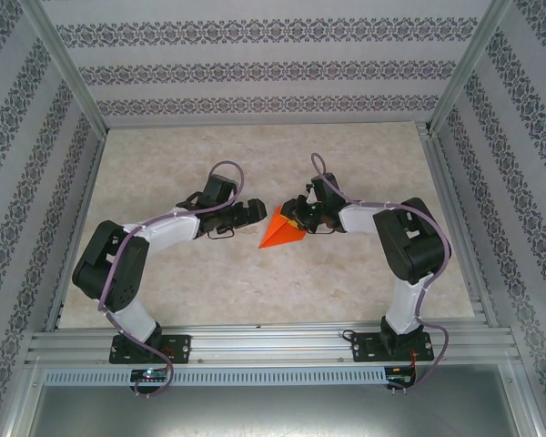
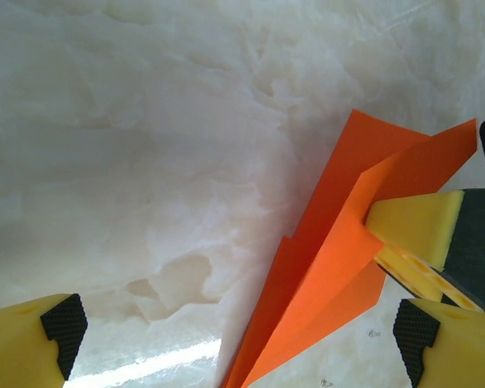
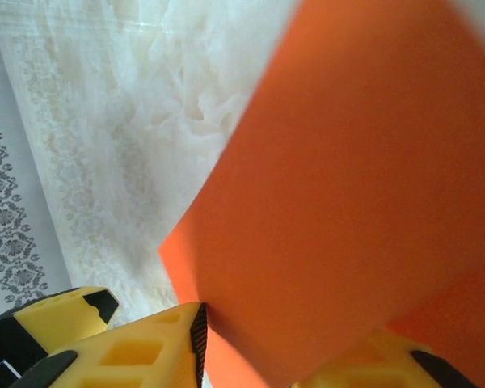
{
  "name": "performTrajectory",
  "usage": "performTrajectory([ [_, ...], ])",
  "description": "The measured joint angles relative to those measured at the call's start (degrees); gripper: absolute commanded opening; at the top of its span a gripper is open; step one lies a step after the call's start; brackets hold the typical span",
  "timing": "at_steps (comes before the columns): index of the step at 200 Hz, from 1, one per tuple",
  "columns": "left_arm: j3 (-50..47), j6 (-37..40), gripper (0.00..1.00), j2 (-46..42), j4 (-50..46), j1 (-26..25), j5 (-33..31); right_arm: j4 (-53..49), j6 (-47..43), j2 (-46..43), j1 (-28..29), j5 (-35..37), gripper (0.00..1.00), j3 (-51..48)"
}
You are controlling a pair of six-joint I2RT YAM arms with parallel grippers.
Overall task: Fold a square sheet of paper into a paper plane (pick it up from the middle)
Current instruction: Turn over the paper at the center of the table.
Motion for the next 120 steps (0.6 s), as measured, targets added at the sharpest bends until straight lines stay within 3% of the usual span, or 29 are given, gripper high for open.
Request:
performTrajectory([
  [52,-4.1,-3.2,1.0,-1.2,2.6,2.7,5.2,5.5,2.7,1.1,-0.3,-1.0,0.07,-1.0],
  [93,-5.6,-6.4,1.0,-3.9,5.4,4.4,13.8,11.1,4.2,-2.8,-4.1,-7.6,0.05,-1.6],
  [120,-7.0,-10.8,1.0,-4.6,12.5,4.5,20.5,17.5,6.7,-5.0,-6.4,-14.4,0.05,-0.4],
])
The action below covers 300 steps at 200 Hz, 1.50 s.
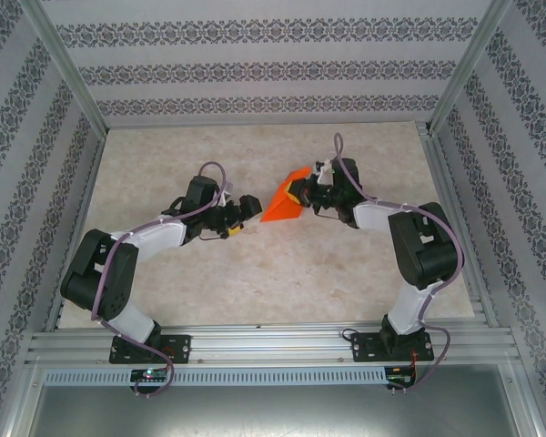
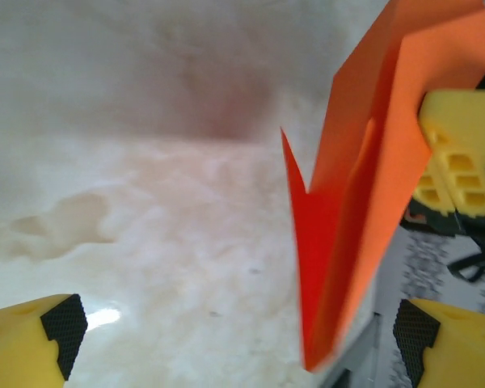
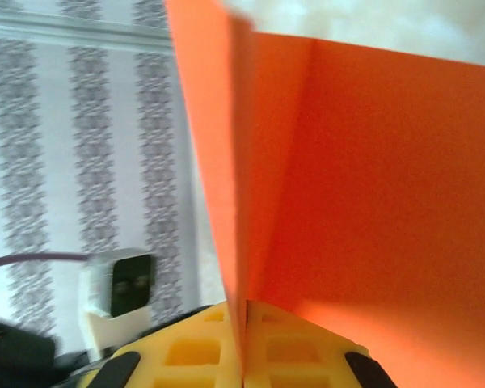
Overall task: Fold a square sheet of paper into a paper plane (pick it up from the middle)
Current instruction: Turn over the paper at the center of the table.
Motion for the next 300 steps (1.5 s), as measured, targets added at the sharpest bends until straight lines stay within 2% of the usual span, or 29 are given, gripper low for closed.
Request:
performTrajectory([
  [39,-2.1,-10.6,1.0,0.6,16.0,0.0,7.7,9.6,7.0,0.1,0.0,-7.3,0.06,2.4],
  [54,-2.1,-14.1,0.97,1.2,21.9,0.0,9.4,14.1,10.3,0.8,0.4,-9.1,0.06,2.9],
  [78,-2.1,-19.0,0.79,2.9,29.2,0.0,11.3,19.0,14.4,2.7,0.4,-10.8,0.07,3.5],
  [112,-2.1,-23.0,0.56,4.2,34.6,0.0,12.4,19.4,15.4,4.0,0.4,-11.5,0.07,3.5],
  [174,-2.1,-25.4,0.3,4.5,38.1,0.0,13.0,17.9,14.3,4.3,0.4,-12.5,0.07,3.5],
  [215,-2.1,-25.9,0.13,5.0,38.4,0.0,13.3,15.8,12.7,4.5,0.4,-12.6,0.12,3.5],
  [255,-2.0,-23.7,0.1,5.1,36.3,0.0,13.2,7.8,7.1,3.9,0.3,-12.3,0.38,3.9],
  [276,-0.6,-18.3,0.09,4.7,28.0,0.0,12.4,-1.2,1.2,1.4,-0.2,-10.8,0.47,4.0],
  [300,5.4,-6.5,0.09,2.6,7.9,0.0,6.9,-12.4,-6.4,-3.1,-1.5,-7.0,0.54,4.3],
])
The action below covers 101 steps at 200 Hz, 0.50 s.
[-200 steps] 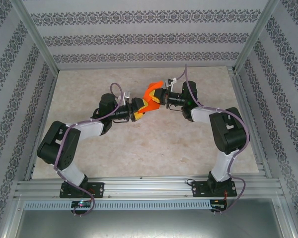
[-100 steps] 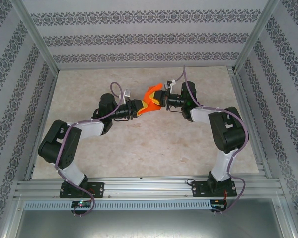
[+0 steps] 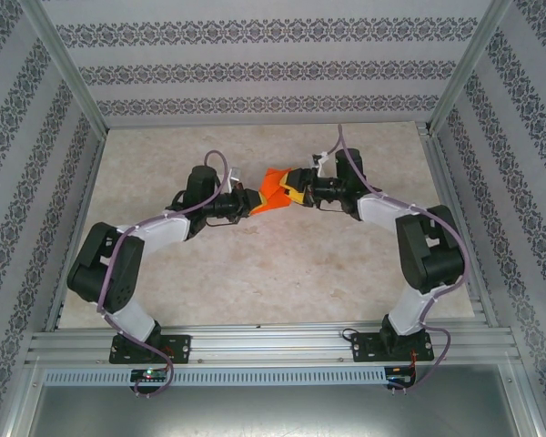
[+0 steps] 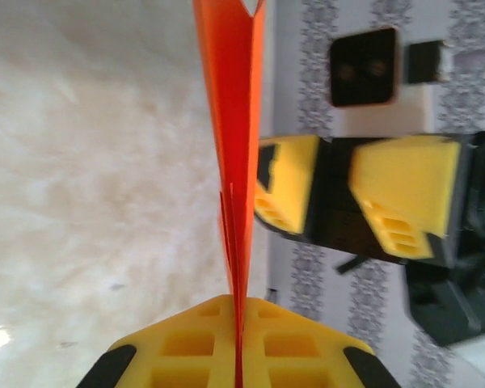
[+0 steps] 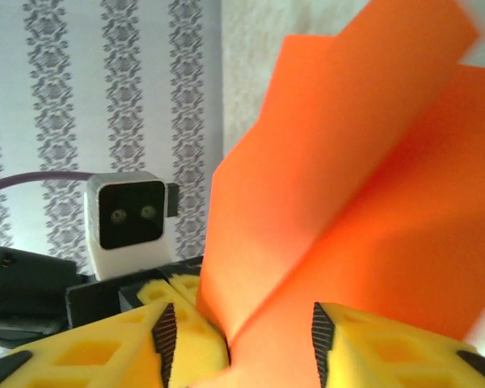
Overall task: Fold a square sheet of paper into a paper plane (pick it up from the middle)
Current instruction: Turn over the paper at the center of the table.
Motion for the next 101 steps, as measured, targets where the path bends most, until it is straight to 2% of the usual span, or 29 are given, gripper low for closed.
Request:
performTrajectory([
  [23,8.9,12.5,0.09,-2.6,-20.7,-0.5,-10.9,-8.6,-6.4,-3.6,-0.7,4.9,0.59,0.8],
  [50,19.2,23.7,0.09,-3.4,-40.4,-3.7,-30.0,-15.4,-11.0,-6.1,-0.7,10.2,0.59,0.9],
  [72,25.5,28.9,0.09,-1.9,-53.1,-8.0,-45.8,-19.6,-13.0,-6.6,-0.7,14.6,0.6,0.9],
  [101,32.0,31.5,0.09,4.6,-64.6,-12.7,-62.9,-23.1,-14.1,-7.2,-0.7,19.7,0.61,0.6],
])
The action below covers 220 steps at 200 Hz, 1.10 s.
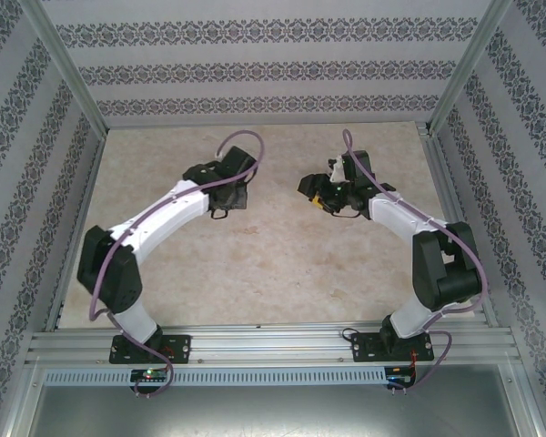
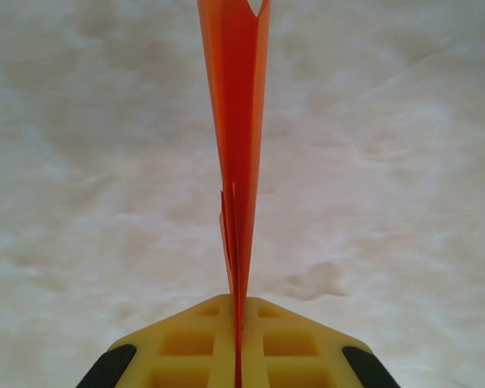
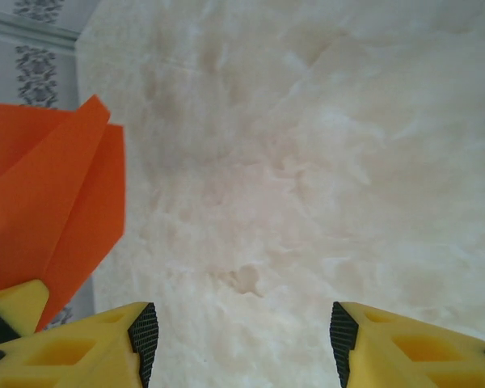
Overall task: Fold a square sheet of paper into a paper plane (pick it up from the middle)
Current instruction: Turn over the paper at the center of the table, then fold the wing for the fifth time at the center of the table.
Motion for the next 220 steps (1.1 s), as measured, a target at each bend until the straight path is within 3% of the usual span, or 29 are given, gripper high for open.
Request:
performTrajectory([
  [29,3.3,0.2,0.11,8.7,-7.1,-3.3,-10.1,-2.3,0.0,-1.0,0.0,4.2,0.61,-0.8],
  [51,4.3,0.0,0.13,14.9,-9.5,-5.7,-12.6,-3.5,0.1,-1.5,-0.1,7.1,0.61,-1.6],
  [63,4.6,-0.3,0.2,17.7,-9.7,-7.0,-12.4,-4.2,0.2,-1.8,-0.2,8.3,0.6,-2.0],
  [109,3.9,-1.4,0.63,19.1,-5.1,-8.5,-1.5,-5.9,0.3,-2.2,-0.5,11.2,0.6,-2.9],
  [137,0.5,-1.3,0.78,13.1,1.4,-7.6,7.8,-6.1,0.2,-2.2,-0.5,11.2,0.57,-3.0],
  [170,-7.5,-2.6,0.79,2.4,9.9,-1.6,18.0,-6.0,-0.4,-0.9,1.5,10.7,0.47,-2.5],
  [220,-22.9,-8.5,0.67,-6.2,19.4,12.3,25.7,-2.4,-1.5,7.4,14.9,6.4,0.25,3.3],
])
